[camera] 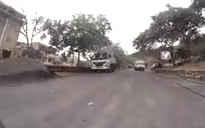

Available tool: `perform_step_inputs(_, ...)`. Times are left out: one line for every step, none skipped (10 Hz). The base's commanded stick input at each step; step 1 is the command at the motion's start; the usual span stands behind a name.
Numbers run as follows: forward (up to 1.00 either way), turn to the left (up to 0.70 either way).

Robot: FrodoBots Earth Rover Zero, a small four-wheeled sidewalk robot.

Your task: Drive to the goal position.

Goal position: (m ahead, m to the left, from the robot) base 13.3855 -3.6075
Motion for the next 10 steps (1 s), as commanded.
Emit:
perform_step_inputs(0.70,0.00)
perform_step_inputs(0.70,0.00)
perform_step_inputs(0.70,0.00)
perform_step_inputs(0.70,0.00)
perform_step_inputs(0.70,0.00)
perform_step_inputs(0.70,-0.01)
perform_step_inputs(0.70,-0.13)
perform_step_inputs(0.70,-0.24)
perform_step_inputs(0.70,-0.27)
perform_step_inputs(0.70,-0.27)
